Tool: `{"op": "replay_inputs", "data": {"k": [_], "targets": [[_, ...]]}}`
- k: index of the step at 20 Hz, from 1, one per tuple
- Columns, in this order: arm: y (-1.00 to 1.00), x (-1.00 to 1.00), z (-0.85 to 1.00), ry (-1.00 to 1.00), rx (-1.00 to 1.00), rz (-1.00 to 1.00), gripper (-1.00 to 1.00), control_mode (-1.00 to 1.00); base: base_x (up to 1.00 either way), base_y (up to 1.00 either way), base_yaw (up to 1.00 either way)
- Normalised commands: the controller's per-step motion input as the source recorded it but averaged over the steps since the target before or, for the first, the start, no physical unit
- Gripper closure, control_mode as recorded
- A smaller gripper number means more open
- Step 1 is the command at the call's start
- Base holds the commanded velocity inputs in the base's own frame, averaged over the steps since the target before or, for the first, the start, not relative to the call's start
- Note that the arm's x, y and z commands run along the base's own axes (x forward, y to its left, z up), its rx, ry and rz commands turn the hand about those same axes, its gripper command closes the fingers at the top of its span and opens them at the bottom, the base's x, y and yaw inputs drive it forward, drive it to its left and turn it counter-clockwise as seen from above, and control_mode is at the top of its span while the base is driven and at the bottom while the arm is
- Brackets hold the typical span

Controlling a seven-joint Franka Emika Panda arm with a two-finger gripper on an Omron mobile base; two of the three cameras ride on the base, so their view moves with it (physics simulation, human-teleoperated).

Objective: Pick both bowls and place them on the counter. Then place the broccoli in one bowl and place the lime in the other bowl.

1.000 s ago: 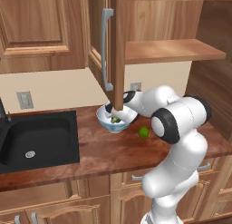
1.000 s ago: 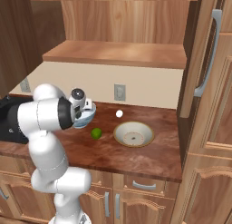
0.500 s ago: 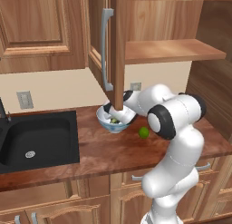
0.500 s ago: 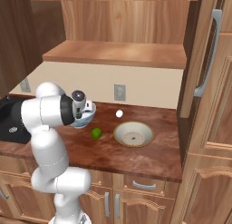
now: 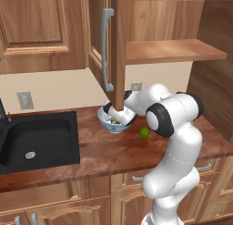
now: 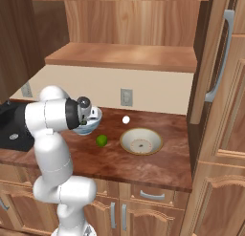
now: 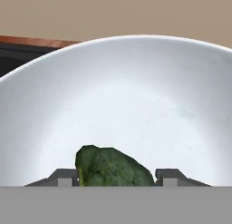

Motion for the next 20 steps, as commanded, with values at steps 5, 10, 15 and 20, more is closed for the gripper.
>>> {"op": "replay_inputs", "data": {"k": [5,10,15,20], "targets": [[0.00,0.04,0.00,0.00,0.00,0.00,-1.00,-1.00,0.00,0.00,0.00],[0.00,0.00,0.08,0.00,0.00,0.00,-1.00,-1.00,0.00,0.00,0.00],[0.00,0.00,0.14,0.00,0.00,0.00,-1.00,-1.00,0.00,0.00,0.00],[0.04,0.00,0.23,0.00,0.00,0.00,-1.00,-1.00,0.00,0.00,0.00]]}}
